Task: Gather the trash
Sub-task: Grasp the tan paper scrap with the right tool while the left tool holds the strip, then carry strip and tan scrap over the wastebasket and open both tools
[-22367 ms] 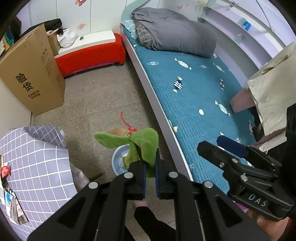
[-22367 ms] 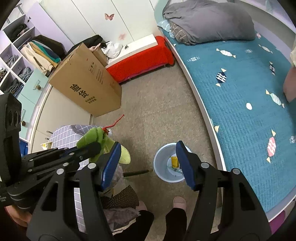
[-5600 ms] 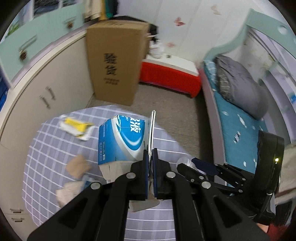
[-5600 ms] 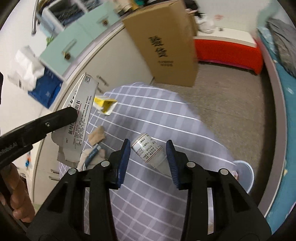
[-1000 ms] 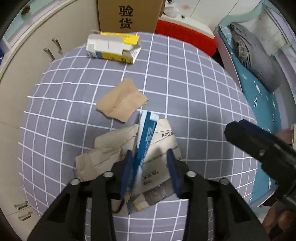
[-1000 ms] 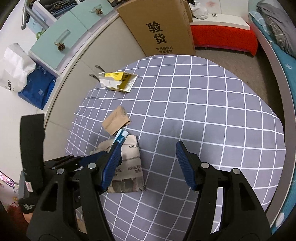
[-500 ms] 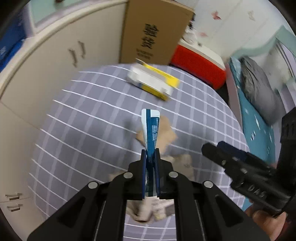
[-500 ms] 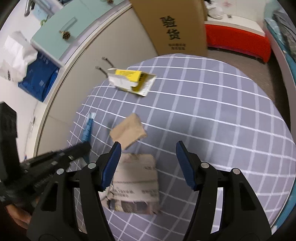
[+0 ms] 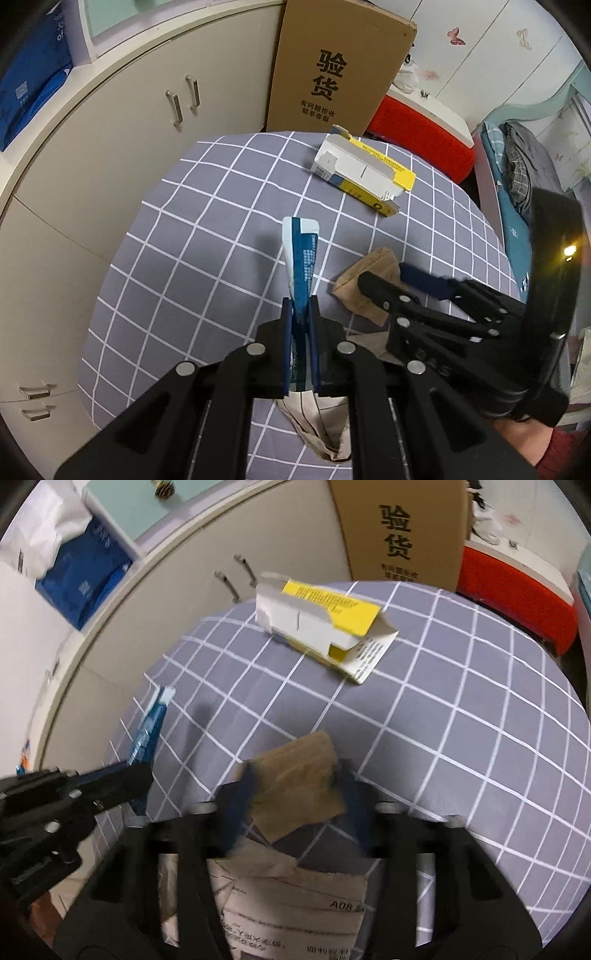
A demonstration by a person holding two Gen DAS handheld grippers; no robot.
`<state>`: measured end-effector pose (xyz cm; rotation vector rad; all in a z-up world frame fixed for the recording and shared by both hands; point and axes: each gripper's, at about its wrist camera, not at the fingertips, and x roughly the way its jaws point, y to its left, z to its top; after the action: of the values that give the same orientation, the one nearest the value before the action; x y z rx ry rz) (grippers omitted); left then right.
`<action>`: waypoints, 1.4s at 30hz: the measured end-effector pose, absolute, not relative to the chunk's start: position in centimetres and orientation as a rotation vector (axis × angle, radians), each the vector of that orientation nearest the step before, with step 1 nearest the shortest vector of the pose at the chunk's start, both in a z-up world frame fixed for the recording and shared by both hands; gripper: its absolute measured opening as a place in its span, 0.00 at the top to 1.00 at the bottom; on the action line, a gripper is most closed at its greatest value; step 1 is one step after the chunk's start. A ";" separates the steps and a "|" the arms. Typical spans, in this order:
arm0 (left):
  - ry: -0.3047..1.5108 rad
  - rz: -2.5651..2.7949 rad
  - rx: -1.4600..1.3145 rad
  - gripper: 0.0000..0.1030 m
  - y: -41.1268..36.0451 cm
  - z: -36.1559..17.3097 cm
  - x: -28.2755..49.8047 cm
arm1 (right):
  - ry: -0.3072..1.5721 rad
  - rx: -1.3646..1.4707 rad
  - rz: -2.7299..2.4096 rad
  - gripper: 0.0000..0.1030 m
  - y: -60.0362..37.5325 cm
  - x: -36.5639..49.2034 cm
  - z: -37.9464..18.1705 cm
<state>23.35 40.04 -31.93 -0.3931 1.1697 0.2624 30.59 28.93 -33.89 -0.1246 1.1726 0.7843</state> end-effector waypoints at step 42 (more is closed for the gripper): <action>1.129 -0.204 -0.033 0.92 -8.1 -22.3 28.3 | 0.976 0.286 0.321 0.87 -22.6 26.8 -22.0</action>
<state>28.31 -8.10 -22.28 -0.0328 1.1295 -0.2039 26.81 -22.63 -21.99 0.2865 0.9764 0.3214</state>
